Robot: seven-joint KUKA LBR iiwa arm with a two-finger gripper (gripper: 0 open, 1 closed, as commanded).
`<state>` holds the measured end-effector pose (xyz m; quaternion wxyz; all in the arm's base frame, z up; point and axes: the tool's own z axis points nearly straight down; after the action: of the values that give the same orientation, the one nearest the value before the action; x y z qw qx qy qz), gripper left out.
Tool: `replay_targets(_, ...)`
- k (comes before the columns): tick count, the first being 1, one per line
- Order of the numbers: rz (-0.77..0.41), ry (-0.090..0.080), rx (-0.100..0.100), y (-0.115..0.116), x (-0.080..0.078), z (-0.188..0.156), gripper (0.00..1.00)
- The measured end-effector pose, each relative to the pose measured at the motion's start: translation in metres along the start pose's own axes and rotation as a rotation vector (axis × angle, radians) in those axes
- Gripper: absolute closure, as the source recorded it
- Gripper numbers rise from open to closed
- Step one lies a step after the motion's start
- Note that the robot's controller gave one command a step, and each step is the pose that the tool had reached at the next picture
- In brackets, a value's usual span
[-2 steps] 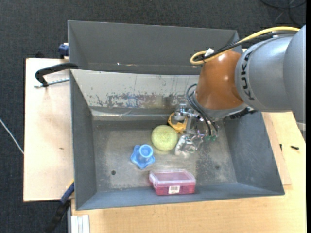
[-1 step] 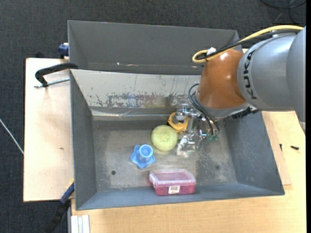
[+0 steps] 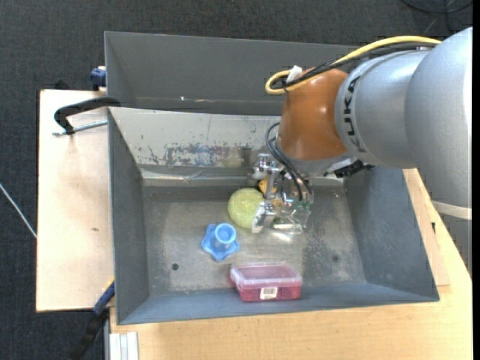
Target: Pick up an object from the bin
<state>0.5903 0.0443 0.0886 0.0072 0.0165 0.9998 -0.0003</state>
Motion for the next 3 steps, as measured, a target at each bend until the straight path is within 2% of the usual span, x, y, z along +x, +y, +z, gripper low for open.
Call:
replay_targets(1, 0.071, 0.011, -0.005, 0.035, 0.000, 0.006, 0.00)
replay_targets(2, -0.052, 0.011, -0.003, 0.029, -0.012, 0.001, 1.00)
replay_targets(3, -0.052, 0.011, -0.003, 0.029, -0.012, 0.001, 1.00)
